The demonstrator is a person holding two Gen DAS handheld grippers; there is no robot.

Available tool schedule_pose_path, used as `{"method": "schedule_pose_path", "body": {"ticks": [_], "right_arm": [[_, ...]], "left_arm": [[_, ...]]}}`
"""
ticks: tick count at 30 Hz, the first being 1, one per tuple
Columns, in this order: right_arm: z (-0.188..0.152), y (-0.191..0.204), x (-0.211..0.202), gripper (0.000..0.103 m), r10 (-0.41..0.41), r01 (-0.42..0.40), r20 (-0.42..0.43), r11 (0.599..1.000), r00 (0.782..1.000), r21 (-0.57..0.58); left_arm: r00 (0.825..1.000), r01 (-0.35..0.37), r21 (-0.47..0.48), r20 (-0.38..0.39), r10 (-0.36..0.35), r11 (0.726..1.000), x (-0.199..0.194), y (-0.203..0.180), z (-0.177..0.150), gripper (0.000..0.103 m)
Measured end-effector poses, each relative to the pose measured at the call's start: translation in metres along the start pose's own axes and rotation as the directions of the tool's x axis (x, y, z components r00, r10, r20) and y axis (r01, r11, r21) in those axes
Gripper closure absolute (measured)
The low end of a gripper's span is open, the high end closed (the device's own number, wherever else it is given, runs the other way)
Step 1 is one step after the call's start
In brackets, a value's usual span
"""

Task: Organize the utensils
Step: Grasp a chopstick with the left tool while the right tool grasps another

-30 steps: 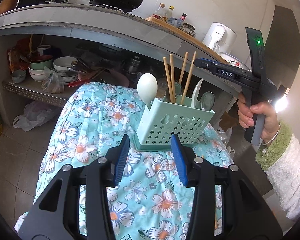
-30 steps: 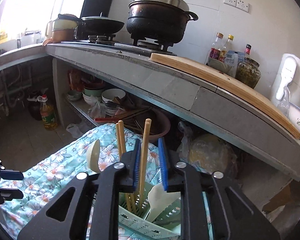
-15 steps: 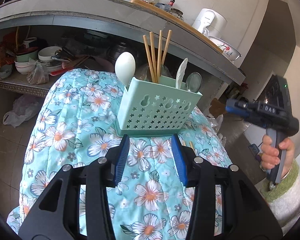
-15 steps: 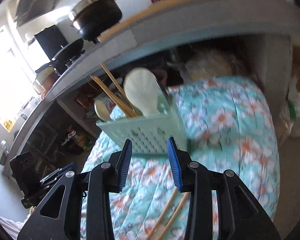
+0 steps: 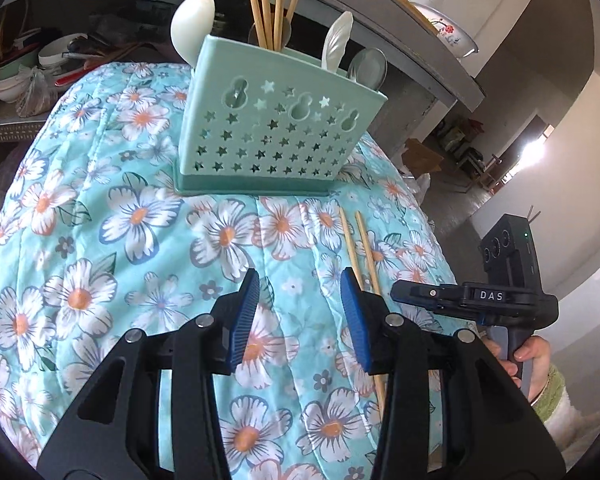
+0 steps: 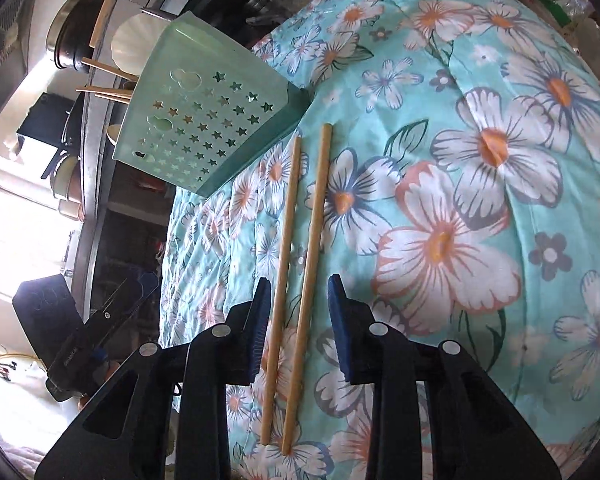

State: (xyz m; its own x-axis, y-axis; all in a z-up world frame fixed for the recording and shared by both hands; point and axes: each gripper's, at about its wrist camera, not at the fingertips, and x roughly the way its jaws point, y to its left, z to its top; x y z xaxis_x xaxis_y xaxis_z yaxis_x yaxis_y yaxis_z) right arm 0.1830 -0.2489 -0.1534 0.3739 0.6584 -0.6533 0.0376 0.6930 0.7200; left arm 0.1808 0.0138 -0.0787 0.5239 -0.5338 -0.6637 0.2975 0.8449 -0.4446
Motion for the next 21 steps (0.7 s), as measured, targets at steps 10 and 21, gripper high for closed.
{"method": "schedule_pose_path", "body": {"ticks": [10, 21], "right_arm": [[-0.006, -0.009, 0.019, 0.095, 0.016, -0.016, -0.003, 0.999, 1.000, 0.029], [-0.019, -0.034, -0.008, 0.096, 0.040, -0.045, 0.049, 0.994, 0.998, 0.101]], "left_arm": [[0.983, 0.116, -0.009, -0.143, -0.116, 0.993, 0.037, -0.022, -0.009, 0.072], [0.948, 0.069, 0.085, -0.317, -0.039, 0.994, 0.106, -0.059, -0.027, 0.072]]}}
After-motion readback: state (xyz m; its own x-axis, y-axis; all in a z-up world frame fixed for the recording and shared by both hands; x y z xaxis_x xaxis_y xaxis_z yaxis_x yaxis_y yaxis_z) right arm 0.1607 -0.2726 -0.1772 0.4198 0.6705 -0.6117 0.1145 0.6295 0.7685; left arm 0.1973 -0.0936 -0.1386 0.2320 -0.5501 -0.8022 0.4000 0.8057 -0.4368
